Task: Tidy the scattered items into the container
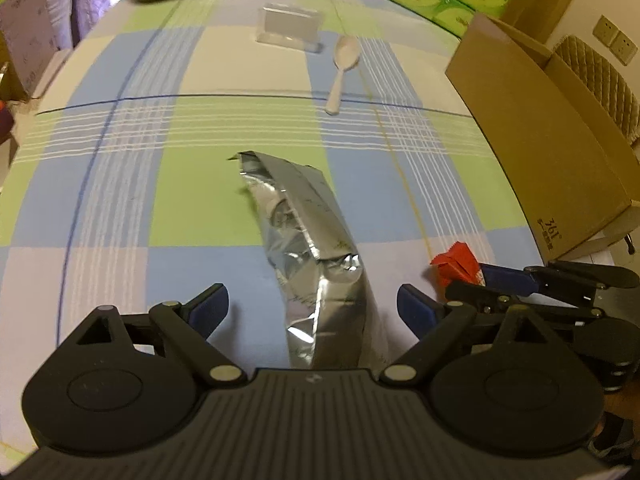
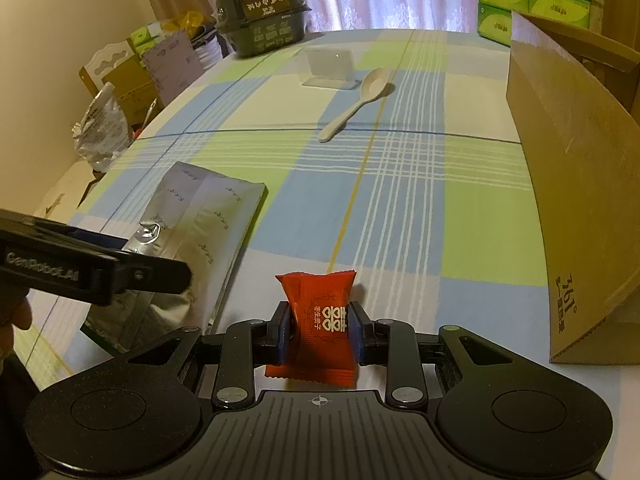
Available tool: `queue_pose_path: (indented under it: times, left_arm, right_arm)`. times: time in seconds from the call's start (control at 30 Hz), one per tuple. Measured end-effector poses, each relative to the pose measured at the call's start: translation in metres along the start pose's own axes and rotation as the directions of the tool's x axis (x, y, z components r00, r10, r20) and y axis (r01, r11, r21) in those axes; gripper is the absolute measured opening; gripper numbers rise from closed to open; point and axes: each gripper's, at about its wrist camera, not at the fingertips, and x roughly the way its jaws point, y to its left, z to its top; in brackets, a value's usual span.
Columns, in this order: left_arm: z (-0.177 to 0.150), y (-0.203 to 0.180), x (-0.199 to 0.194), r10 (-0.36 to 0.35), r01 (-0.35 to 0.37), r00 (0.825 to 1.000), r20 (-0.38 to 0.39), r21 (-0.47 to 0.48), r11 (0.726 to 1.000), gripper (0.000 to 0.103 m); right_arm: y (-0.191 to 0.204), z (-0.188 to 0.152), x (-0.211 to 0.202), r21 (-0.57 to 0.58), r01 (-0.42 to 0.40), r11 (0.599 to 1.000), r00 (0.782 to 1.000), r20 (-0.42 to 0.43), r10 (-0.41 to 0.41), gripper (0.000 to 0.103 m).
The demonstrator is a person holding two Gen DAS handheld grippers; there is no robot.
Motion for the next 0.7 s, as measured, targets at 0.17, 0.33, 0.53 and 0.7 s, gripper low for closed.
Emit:
queue_pose_path:
  times: [0.17, 0.33, 0.53, 0.7]
  left_arm:
    - [0.013, -0.001, 0.011, -0.017, 0.017, 0.999, -0.048, -0.005, 1.000, 0.085]
    - [0.024, -0.003, 0.028, -0.010, 0.012, 0.995, -0.102, 0.024, 1.000, 0.077]
    - [0.026, -0.009, 0.039, -0.004, 0.016, 0.989, -0.151, 0.073, 0.997, 0.063]
    - [0.026, -0.011, 0.035, -0.011, 0.041, 0.982, -0.190, 0.156, 0.987, 0.046]
  right_arm:
    - [0.007, 0.002, 0.002, -0.064, 0.022, 0.998, 1.000, 0.012, -0.021, 0.032]
    - [0.006, 0.002, 0.005, -0.059, 0.010, 0.998, 1.000, 0.005, -0.010, 0.032]
    - [0.004, 0.003, 0.008, -0.041, -0.001, 0.999, 1.000, -0.004, 0.001, 0.032]
    - [0.006, 0.003, 0.008, -0.045, -0.021, 0.999, 1.000, -0.012, 0.020, 0.032]
